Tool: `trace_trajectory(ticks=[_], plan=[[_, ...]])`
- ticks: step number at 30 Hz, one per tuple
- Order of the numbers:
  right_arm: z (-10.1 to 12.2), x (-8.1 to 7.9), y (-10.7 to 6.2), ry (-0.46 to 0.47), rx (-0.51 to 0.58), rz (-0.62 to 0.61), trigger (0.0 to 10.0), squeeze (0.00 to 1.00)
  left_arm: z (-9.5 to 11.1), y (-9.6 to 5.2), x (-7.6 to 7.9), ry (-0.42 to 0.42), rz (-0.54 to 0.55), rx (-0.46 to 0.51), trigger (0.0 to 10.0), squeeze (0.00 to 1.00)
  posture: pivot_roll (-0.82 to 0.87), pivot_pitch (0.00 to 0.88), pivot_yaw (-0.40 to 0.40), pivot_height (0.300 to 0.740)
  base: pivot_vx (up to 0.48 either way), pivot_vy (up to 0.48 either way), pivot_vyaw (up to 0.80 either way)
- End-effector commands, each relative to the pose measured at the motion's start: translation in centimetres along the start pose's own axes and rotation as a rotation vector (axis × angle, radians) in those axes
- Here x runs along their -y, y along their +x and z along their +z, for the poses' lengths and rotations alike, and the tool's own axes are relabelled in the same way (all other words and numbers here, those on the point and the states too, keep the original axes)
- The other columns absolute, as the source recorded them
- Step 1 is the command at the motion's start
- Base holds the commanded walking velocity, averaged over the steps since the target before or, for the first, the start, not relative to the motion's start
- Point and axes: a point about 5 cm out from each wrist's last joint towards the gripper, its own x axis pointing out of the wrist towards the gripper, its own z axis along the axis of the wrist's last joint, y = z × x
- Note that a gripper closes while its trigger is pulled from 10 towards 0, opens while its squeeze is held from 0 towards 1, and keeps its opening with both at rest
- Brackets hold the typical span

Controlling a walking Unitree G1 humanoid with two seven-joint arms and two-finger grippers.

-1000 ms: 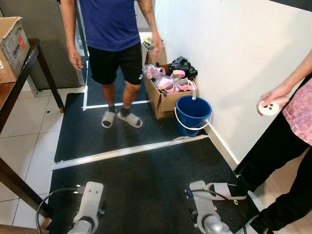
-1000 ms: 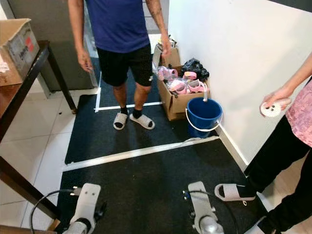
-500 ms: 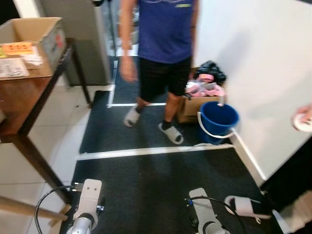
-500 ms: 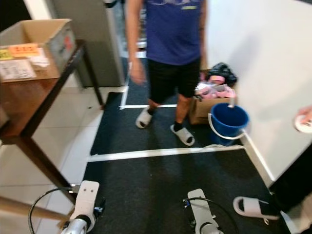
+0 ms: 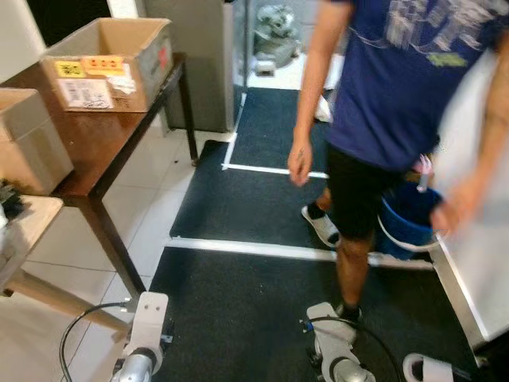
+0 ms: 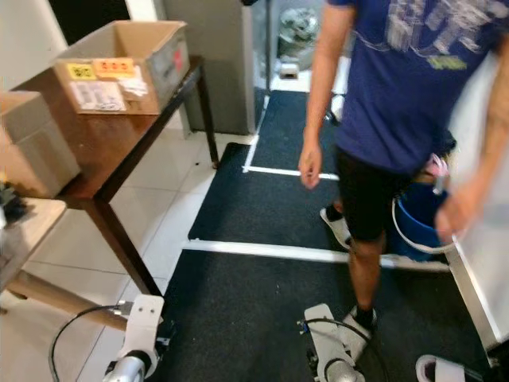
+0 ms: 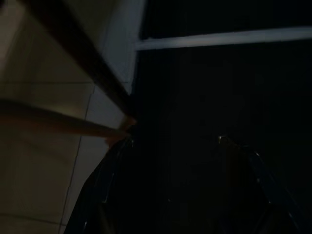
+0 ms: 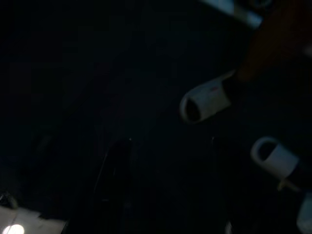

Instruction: Picking trash to rubbish bin

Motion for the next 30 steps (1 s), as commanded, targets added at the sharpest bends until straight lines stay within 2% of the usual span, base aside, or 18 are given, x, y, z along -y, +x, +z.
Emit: trace_trajectory(ticks=[1, 30], plan=[[-0.60, -0.60, -0.14, -0.005, -0.021, 0.019, 10.0, 0.00, -0.09, -0.11, -0.24, -0.003, 0.009, 0.005, 10.0, 0.00, 0.01, 0.046, -0.017, 0.740, 0.000, 0.000, 0.80], [-0.49, -0.58, -0.11, -0.008, -0.017, 0.023, 10.0, 0.00, 0.09, -0.01, -0.04, -0.002, -0.002, 0.012, 10.0, 0.00, 0.01, 0.021, -0.017, 0.740, 0.000, 0.000, 0.80]])
